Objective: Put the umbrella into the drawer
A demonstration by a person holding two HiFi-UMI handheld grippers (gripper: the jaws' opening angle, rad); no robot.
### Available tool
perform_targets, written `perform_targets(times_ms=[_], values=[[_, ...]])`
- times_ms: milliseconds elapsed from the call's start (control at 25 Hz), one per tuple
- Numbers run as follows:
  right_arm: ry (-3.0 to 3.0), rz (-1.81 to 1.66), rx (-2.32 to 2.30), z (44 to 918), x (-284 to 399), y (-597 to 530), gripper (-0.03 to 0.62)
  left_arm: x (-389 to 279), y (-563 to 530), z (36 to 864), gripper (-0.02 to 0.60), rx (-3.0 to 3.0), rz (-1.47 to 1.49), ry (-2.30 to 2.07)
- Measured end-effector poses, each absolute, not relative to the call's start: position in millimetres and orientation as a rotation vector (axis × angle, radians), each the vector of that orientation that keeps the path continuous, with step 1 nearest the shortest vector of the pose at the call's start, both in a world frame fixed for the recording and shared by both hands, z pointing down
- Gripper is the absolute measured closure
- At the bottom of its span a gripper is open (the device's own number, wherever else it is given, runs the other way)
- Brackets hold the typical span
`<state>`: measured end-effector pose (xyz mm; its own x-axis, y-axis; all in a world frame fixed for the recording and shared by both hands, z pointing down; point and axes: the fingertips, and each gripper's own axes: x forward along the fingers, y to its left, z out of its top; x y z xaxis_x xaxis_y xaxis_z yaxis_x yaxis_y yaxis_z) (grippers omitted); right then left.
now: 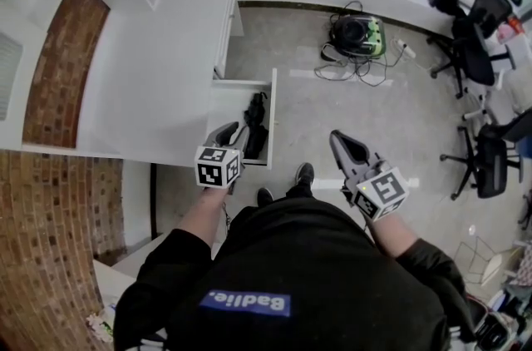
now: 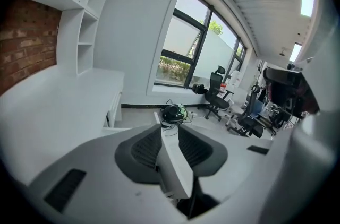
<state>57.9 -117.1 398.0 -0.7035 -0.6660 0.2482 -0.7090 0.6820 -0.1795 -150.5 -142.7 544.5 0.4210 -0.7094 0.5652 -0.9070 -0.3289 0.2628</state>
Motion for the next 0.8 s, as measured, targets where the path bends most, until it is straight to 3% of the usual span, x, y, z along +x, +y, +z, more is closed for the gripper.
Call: perform_targets(times_ms=[600,800], values=[[-2.766,0.385,1.075,396,40,-120,0.565,-116,-136,410,0.575,2.376,0.182,-1.377],[-2.78,0.404,1.03,398,35,-118,0.565,-107,-130,384,0.58,2.424,0.084,-1.361]])
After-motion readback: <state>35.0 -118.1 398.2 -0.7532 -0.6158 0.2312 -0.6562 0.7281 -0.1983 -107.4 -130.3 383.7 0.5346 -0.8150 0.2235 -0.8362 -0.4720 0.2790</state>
